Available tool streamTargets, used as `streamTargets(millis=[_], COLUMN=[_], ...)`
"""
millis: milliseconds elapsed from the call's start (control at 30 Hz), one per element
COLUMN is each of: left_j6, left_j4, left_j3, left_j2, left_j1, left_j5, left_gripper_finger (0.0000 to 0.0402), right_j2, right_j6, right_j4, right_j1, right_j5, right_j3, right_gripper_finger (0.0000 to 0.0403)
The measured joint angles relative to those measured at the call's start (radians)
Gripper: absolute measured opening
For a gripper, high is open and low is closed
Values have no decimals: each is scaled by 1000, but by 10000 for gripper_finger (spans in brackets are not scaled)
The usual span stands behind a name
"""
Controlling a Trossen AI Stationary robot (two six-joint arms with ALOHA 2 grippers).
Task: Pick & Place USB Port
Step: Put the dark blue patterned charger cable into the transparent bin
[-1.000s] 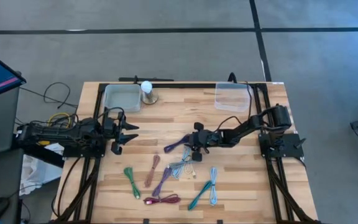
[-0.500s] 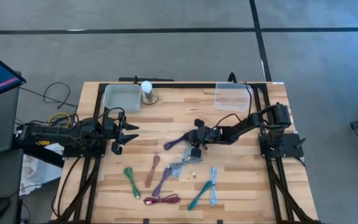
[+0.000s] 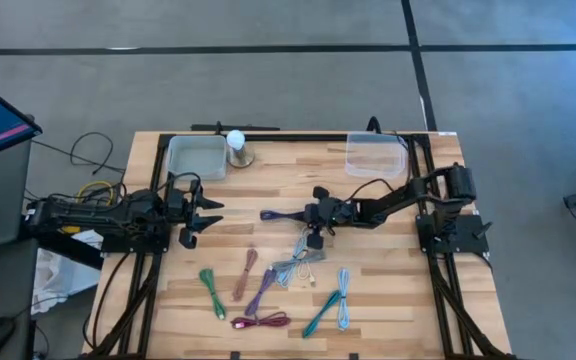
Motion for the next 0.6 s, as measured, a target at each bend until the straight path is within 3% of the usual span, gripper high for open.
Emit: streamTargets(millis=[167, 367, 600], left_j6=[0, 0, 0], left_j4=[0, 0, 0], left_j3=[0, 0, 0], left_j2=[0, 0, 0], left_j1=[0, 0, 0], left_j5=[0, 0, 0], left_gripper_finger=[159, 159, 159], right_j2=[-113, -254, -408], right_j6=[-49, -83, -101], right_j4=[-91, -271, -321], right_j1=[-3, -33, -87], right_j5=[11, 110, 111], right_j3=[0, 0, -65], right_gripper_finger=[0, 0, 0])
